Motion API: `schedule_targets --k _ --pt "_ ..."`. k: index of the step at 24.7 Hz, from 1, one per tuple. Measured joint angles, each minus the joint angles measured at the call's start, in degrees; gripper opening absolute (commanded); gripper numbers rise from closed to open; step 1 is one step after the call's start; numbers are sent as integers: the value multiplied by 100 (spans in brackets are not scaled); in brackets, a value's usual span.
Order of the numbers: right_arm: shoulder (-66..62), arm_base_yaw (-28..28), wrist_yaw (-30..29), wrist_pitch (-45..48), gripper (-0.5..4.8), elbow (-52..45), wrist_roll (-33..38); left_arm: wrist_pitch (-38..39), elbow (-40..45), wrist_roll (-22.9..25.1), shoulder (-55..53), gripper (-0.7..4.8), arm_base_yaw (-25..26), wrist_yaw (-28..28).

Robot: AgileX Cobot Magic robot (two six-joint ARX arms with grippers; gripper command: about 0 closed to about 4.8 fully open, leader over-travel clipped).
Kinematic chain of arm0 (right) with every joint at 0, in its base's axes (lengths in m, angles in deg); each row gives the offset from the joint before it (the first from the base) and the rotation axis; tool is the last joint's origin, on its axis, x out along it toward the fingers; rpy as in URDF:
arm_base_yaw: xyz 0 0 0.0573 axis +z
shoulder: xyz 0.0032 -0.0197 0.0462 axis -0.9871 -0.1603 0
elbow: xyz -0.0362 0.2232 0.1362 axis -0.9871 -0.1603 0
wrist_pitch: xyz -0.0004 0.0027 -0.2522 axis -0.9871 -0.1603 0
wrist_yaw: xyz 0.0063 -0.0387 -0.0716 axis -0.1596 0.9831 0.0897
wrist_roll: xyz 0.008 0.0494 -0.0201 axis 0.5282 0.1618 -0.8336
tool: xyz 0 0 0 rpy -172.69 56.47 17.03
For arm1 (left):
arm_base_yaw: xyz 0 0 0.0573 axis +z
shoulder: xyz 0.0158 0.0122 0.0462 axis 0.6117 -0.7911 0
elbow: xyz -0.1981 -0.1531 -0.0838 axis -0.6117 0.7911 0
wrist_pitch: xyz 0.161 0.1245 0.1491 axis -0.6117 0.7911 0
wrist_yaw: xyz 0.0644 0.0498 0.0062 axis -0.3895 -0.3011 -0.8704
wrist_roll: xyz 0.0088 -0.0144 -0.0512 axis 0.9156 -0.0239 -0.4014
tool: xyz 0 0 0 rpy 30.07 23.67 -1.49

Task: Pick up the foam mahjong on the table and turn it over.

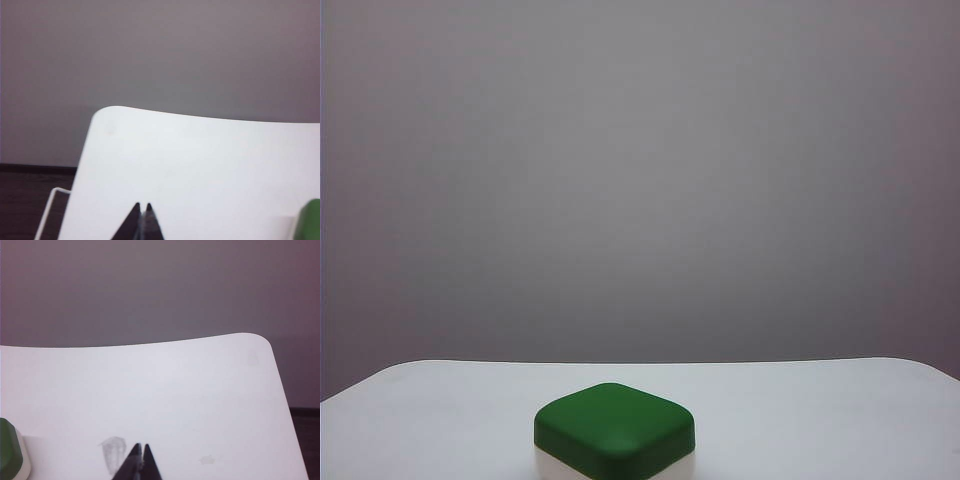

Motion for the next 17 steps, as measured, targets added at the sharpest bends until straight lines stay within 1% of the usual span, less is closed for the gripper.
schedule_targets --k 3,10,12,14,15,16,17 --pt "0 0 0 0 0 0 0 0 0 0 0 -6 0 103" --pt "0 0 0 -2 -1 0 0 0 0 0 0 -6 0 101" --pt "-2 -2 -157 37 -2 0 85 0 0 -11 0 -6 0 120" --pt "-7 0 -533 337 -2 0 400 -2 0 -127 0 -6 2 313" --pt "-15 2 -682 601 -3 0 625 -17 0 -284 0 -5 0 479" --pt "-94 46 -719 1078 -3 0 973 -118 2 -562 0 -5 0 785" --pt "-190 57 -710 1335 -3 0 1082 -192 2 -664 0 -5 0 927"
